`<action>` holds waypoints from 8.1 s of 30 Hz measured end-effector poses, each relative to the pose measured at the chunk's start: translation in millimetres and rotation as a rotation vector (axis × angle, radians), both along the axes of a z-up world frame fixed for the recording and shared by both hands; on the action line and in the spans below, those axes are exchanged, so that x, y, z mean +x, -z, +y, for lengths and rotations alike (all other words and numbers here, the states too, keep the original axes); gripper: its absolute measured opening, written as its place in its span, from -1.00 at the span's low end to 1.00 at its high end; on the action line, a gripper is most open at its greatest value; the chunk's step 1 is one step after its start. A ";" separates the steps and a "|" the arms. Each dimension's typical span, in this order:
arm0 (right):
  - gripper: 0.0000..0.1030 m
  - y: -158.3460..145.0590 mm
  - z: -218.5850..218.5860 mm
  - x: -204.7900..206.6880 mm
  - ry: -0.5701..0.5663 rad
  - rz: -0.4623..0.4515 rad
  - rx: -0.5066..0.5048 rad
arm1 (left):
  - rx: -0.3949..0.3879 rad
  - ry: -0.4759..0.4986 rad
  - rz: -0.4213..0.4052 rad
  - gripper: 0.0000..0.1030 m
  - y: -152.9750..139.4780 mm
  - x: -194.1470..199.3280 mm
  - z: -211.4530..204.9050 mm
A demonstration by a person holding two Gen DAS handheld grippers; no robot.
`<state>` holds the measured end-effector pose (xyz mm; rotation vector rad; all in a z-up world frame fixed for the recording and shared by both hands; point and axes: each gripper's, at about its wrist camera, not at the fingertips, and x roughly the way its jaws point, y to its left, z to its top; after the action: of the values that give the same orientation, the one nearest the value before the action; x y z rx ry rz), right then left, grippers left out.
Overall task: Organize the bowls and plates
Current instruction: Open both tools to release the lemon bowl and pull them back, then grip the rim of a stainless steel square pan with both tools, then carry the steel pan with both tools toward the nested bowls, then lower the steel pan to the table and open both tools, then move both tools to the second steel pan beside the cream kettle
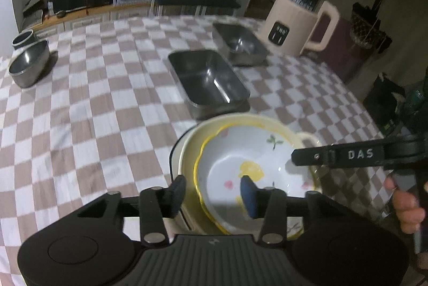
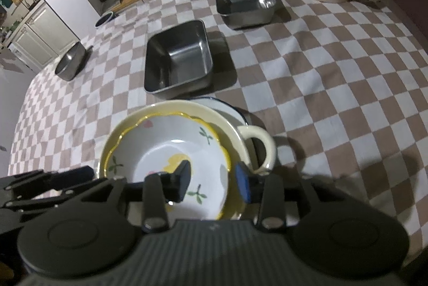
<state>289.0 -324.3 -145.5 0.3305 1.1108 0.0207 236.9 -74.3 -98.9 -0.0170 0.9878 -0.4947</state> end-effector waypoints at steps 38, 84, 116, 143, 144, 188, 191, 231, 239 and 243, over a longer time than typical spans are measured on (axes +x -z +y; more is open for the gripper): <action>-0.16 49.0 16.6 93.0 0.258 -0.022 0.193 | -0.055 -0.218 -0.071 0.51 38.7 160.3 -10.7; -0.66 54.3 10.9 107.1 0.109 -0.057 0.132 | -0.009 -0.186 -0.105 -0.06 61.9 182.8 -15.2; -0.94 -3.1 49.3 88.2 -0.005 -0.244 0.046 | 0.020 -0.209 -0.076 -0.80 1.0 122.1 47.0; -0.89 16.1 217.1 41.1 -0.374 -0.031 0.018 | 0.212 -0.354 0.042 -0.70 17.4 31.1 186.3; -0.89 18.6 219.7 39.8 -0.382 -0.022 0.014 | 0.213 -0.354 0.050 -0.70 19.3 30.8 188.4; -0.15 32.5 238.6 49.6 -0.402 0.009 0.033 | 0.233 -0.322 0.123 -0.15 46.9 33.5 214.3; 0.14 32.2 235.8 49.6 -0.381 -0.005 0.028 | 0.227 -0.331 0.117 -0.01 42.4 32.5 216.1; 0.99 -21.2 3.8 59.5 0.205 -0.301 0.013 | 0.059 -0.244 -0.158 1.00 -19.7 81.6 70.3; 0.99 9.7 -53.7 87.2 0.481 -0.280 0.070 | 0.009 -0.201 -0.180 1.00 -1.8 109.3 18.3; 0.99 24.9 -64.7 103.7 0.571 -0.270 0.052 | -0.017 -0.201 -0.207 1.00 5.9 120.8 3.8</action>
<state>392.7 -389.0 -170.3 0.6615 0.7203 -0.4011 357.7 -70.5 -104.8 -0.0782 0.7692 -0.3129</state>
